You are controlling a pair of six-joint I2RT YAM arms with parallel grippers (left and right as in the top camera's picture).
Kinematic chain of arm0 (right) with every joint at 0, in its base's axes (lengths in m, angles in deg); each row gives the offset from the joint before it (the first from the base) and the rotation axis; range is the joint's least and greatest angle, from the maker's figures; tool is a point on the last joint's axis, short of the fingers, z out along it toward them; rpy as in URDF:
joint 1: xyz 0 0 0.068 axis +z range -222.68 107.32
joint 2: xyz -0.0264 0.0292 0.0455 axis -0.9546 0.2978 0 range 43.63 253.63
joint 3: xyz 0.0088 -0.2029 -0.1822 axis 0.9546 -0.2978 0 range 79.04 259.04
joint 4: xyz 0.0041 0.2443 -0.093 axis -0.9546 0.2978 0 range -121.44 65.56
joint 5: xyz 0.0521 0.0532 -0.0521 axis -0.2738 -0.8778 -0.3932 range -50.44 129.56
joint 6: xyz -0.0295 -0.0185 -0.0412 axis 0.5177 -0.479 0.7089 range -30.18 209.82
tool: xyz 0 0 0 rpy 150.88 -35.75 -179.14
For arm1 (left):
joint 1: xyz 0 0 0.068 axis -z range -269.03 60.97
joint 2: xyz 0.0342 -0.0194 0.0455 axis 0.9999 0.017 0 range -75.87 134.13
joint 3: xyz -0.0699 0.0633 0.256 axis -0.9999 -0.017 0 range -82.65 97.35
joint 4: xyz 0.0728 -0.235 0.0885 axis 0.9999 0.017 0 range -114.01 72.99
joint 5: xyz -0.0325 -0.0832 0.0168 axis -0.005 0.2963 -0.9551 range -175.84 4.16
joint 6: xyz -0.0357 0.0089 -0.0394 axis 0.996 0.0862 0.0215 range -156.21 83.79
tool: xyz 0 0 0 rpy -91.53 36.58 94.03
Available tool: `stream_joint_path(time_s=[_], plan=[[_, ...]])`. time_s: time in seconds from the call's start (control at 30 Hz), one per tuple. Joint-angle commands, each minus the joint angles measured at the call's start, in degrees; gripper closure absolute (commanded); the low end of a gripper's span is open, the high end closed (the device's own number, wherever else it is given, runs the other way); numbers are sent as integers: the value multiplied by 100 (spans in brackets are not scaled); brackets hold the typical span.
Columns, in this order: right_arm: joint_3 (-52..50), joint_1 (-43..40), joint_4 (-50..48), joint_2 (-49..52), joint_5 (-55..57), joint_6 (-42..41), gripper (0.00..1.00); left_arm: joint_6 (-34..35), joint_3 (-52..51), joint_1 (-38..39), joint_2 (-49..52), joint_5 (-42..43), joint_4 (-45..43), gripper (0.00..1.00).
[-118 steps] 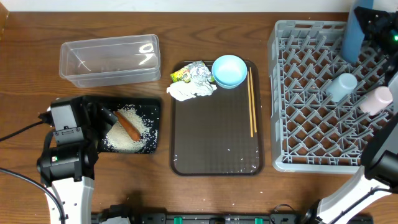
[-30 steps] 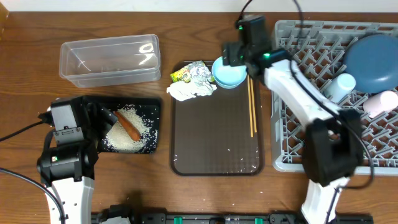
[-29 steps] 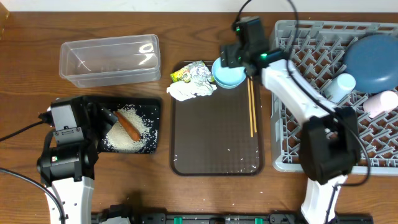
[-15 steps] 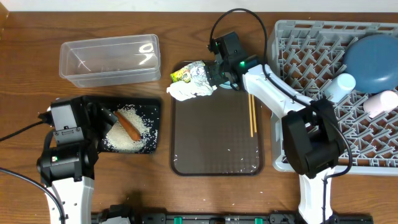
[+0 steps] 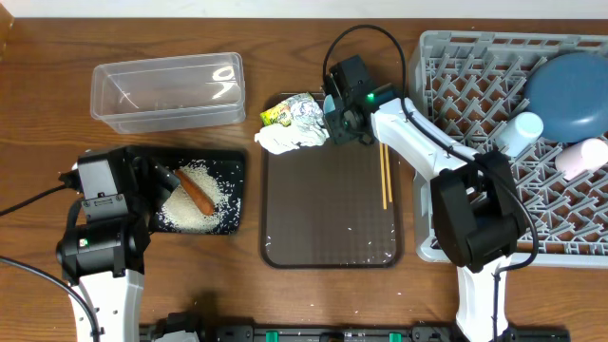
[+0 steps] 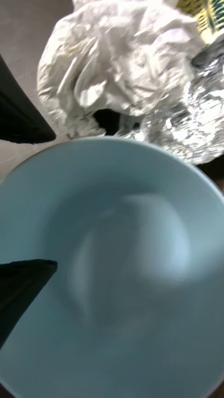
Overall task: Sort waste into correct bins and load items into the dishwasher rack
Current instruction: 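Move the right gripper to the small light blue bowl and grasp it, then lift the light blue bowl and carry it right into the dish rack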
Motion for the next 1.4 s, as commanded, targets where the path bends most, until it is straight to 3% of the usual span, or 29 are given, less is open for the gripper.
stream_joint_path(time_s=[0.0, 0.2, 0.37, 0.57, 0.93, 1.37], plan=[[101, 24, 55, 20, 153, 173, 52, -74, 4, -17, 11, -114, 2, 1], [98, 72, 162, 20, 155, 225, 54, -74, 4, -17, 11, -114, 2, 1], [98, 208, 278, 20, 162, 223, 64, -74, 4, -17, 11, -114, 2, 1], [98, 339, 415, 20, 647, 223, 65, -74, 4, -17, 11, -114, 2, 1], [98, 396, 566, 17, 730, 210, 98, -74, 4, -17, 11, -114, 2, 1], [592, 367, 894, -656, 219, -37, 99, -74, 4, -17, 11, -114, 2, 1]])
